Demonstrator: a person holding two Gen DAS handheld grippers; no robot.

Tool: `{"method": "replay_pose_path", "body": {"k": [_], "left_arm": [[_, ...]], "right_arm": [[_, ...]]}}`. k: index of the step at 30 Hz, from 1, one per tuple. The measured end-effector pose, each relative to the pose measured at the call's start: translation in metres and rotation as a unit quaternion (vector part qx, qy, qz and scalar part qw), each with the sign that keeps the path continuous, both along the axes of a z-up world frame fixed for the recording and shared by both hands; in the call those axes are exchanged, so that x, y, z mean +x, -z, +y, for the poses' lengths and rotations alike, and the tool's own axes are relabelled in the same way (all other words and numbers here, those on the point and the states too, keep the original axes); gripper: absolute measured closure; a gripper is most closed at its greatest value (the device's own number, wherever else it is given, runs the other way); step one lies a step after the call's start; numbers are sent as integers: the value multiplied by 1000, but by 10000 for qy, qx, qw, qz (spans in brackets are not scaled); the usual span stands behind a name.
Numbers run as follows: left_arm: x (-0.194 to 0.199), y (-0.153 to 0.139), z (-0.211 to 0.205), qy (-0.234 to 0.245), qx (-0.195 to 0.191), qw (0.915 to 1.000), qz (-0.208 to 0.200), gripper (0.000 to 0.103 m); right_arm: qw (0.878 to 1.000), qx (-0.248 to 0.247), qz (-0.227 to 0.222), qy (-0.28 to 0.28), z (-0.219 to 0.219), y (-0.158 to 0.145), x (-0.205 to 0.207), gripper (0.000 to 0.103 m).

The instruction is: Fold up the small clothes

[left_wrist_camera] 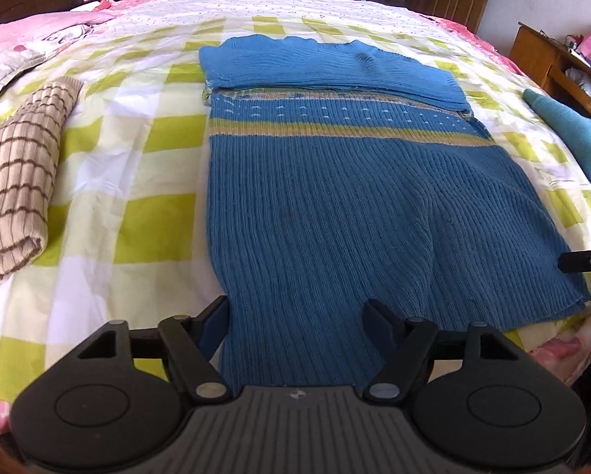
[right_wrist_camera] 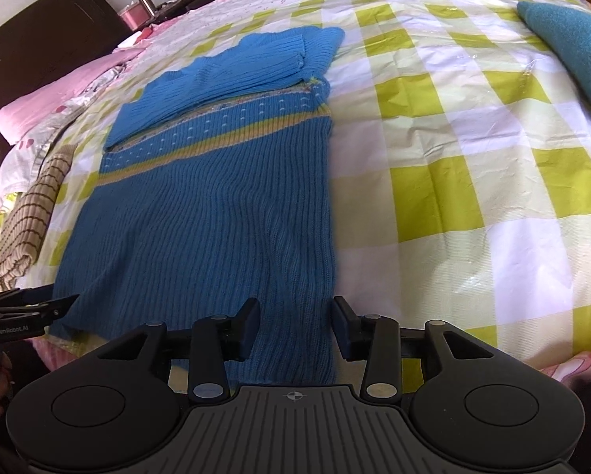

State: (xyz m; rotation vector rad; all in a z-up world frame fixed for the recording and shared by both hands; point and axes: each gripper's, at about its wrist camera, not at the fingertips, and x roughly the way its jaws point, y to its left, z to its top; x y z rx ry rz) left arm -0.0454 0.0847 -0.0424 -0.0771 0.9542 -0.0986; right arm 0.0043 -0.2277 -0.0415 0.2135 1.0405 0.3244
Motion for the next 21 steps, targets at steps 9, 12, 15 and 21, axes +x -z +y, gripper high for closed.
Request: {"method": "replay_pose_path", "body": {"k": [9,12,15,21], "left_arm": [[-6,-7,23,-445,-150,9989,-73,27],[-7,-6,29,-548,-130,9984,-37,27],[-7,-5,31,-545,-153,9984,-3,28],[-6,-2,23,-324,-56,9994,51,55]], "right_arm": [[9997,190,135,-43,-1,2,1,63],[9997,189,153,-45,-1,2,1,65],[9994,270,217,-14,-4,2,0,65],[9991,323,228,134,-10,0,-3,65]]}}
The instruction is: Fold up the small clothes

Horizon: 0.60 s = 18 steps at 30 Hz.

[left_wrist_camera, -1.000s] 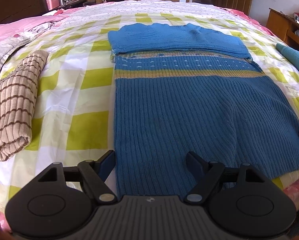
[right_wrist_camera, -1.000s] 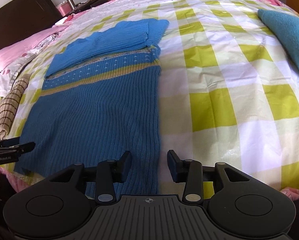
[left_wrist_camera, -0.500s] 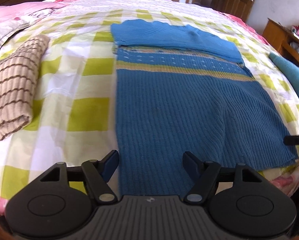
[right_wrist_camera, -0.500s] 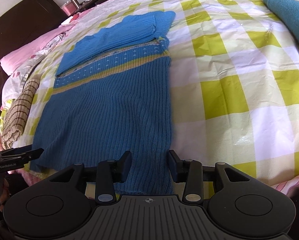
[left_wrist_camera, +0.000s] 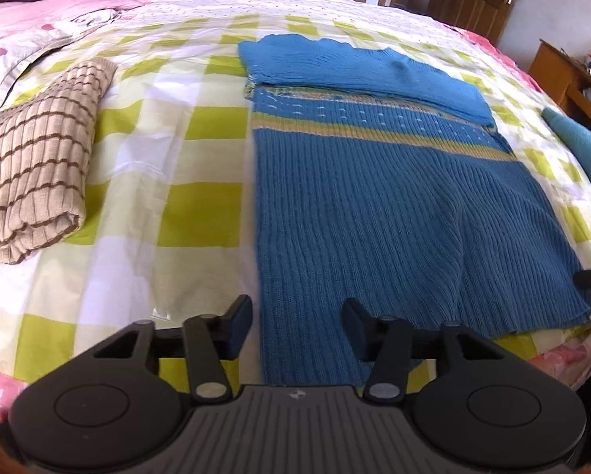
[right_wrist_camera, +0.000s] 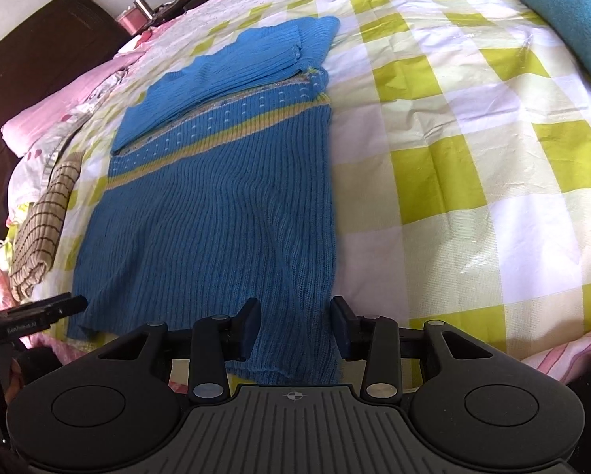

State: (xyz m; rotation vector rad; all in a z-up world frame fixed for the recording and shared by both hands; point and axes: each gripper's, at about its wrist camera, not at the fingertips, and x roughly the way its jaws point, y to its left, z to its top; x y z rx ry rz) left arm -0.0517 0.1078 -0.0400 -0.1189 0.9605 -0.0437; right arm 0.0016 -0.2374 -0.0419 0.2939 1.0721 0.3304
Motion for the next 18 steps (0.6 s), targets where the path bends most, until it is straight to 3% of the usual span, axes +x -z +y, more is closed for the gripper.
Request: {"method": "replay_pose_path", "body": {"k": [3,5,10,14,18], "left_arm": [[-1,-2,-1,46,30,10000,32,75],[-1,-3,1,-29,15,9999,101,81],[1,-8,11,-403,229,9988,183,83],[0,-9,14,-342,206,9989,227,83],[5,-7,21,-250,-184,9992,271,83]], "right_arm": [[9999,34,-43,89,-5,-4,-2,65],[9999,43,-57,130,-9,-6,-4,65],[9999,10,-34,156,-11,-9,-7,65],[9997,57,-37,244,-14,-11,-8,64],[9994,0,238,258,-8,0,2,64]]}}
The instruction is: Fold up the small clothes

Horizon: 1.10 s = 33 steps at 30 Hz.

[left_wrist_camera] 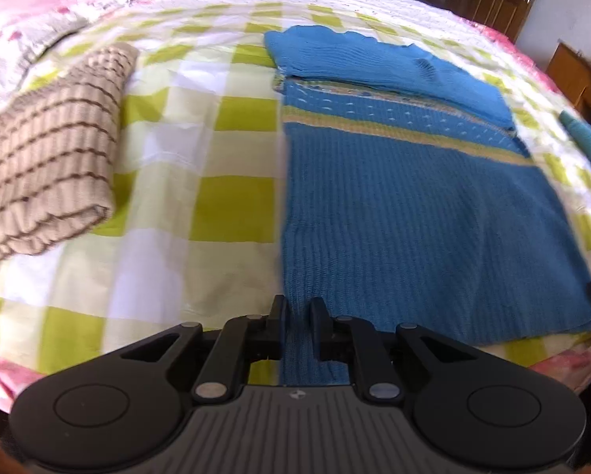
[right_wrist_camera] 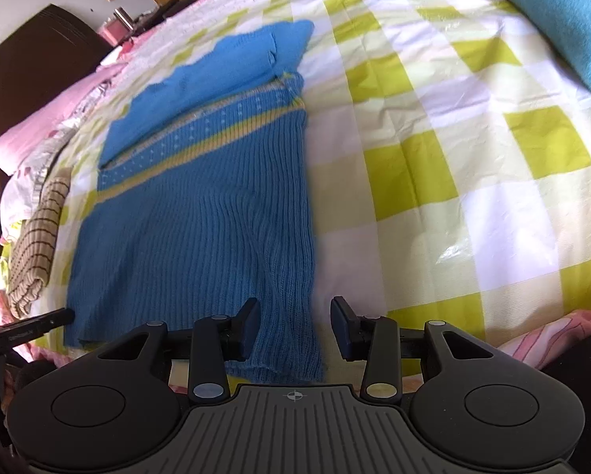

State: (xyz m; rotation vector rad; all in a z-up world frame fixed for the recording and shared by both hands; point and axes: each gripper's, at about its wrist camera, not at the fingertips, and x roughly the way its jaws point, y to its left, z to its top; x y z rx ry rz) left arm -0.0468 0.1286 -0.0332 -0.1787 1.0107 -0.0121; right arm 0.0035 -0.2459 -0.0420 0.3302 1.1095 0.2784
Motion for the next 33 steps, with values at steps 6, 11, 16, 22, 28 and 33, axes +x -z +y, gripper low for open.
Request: {"method": "replay_pose_path", "body": {"k": [6,11,16,22,28,33], "left_arm": [[5,4,1,36,-364,9993,-21,64],[7,3,-6,127,-290,9994,-139,80],[19,-5,6,-48,-1040,9944,-187,87],[44,-24,25,-307,-2173,9736,-629,87],[94,-39,48,-593,-3076,9420,-1207,89],[112,-59,41,-149,-2263,9672,-1141,89]], "right_arm": [[9998,-90,146,-133,9,5,8,65],[9998,36,114,-152,6,4,7,88],[9941,1080,6,120,-10,0,6,94],[9744,2147,-449,490,-20,-20,26,96],[9459,2962,-933,937,-29,-40,74,97],[9699,2252,-820,434,-25,-57,106,92]]}}
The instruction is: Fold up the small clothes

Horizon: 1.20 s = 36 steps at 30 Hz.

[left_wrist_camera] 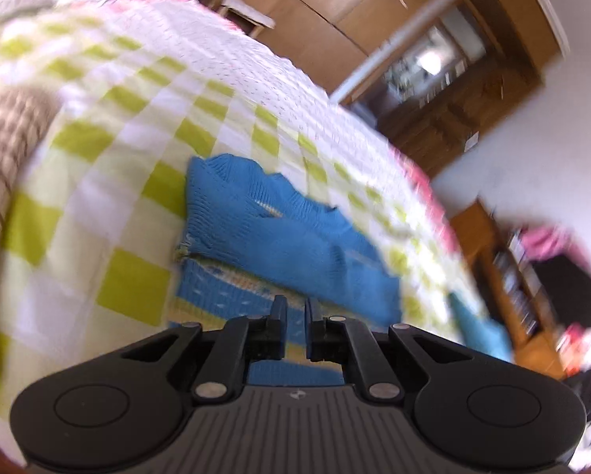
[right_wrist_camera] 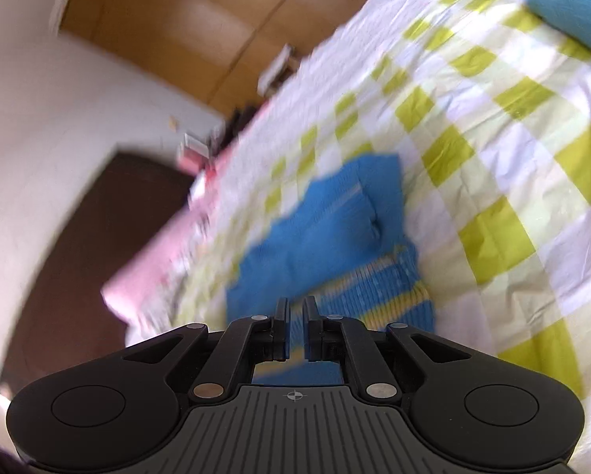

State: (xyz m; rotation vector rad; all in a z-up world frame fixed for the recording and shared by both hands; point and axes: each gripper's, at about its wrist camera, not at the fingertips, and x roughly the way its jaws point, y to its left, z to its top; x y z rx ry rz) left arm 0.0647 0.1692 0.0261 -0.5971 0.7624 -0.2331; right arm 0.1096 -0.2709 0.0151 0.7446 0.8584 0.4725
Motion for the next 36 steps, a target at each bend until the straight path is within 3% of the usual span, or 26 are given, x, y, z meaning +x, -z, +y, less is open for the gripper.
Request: {"method": "replay_pose_path", "body": {"k": [3,7,9,15,18,22,26,29,36], "left_arm": [[-15,4,-11,181,727,9968,270,88],[-46,23,-17,236,913,9935,641,84],[-61,29,-20,205,1022,9916,770,80],[-85,49,-19,170,1151,9871,1098,68],[-90,60,-24,194,1332,9831,1242,65],[-96,63,-31,257,1388,9831,1169,61],[-96,64,-32,342,1264,9850,1123,61],[-90,61,-23,140,1186,9870,1072,61],[-84,65,-22,163,1148,9887,949,53]], "right_arm": [[9925,-1084,237,-503,17,8,-14,90],[9814,-1613,776,-694,15,35,-55,81],[9807,-1604,882,-687,8,41,-74,70],[9733,-1878,1104,-729,7,55,-95,69],[9724,-1732,1336,-809,11,68,-95,69],[9698,-1925,1218,-872,17,64,-99,69],[9727,-1736,1297,-829,12,67,-99,69],[9761,-1513,1382,-720,4,71,-98,69],[9819,-1251,1278,-624,-1,74,-98,69]]}}
